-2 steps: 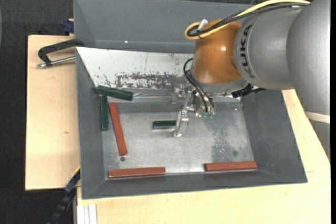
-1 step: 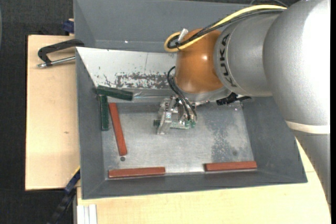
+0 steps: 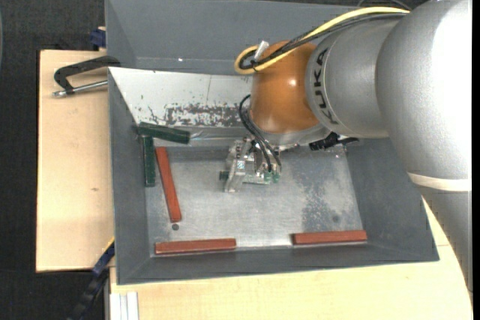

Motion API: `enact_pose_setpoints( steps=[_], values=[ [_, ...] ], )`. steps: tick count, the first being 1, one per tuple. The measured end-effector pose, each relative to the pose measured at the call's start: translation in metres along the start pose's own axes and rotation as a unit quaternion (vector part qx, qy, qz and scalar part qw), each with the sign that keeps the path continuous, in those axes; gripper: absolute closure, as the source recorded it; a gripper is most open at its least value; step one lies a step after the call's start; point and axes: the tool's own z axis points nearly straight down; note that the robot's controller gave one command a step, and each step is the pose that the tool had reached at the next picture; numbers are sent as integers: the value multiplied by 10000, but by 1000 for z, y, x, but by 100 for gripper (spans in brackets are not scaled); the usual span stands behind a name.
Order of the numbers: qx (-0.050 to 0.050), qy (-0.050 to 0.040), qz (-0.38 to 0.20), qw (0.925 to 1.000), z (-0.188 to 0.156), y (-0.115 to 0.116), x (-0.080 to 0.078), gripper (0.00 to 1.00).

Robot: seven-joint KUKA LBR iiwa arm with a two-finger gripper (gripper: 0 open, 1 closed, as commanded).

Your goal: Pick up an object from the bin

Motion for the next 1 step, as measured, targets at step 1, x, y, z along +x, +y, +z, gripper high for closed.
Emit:
enact_pose_setpoints(
  steps=[1],
  values=[
    [-1,-24,-61,10000,-103,-31,17,100]
  ],
)
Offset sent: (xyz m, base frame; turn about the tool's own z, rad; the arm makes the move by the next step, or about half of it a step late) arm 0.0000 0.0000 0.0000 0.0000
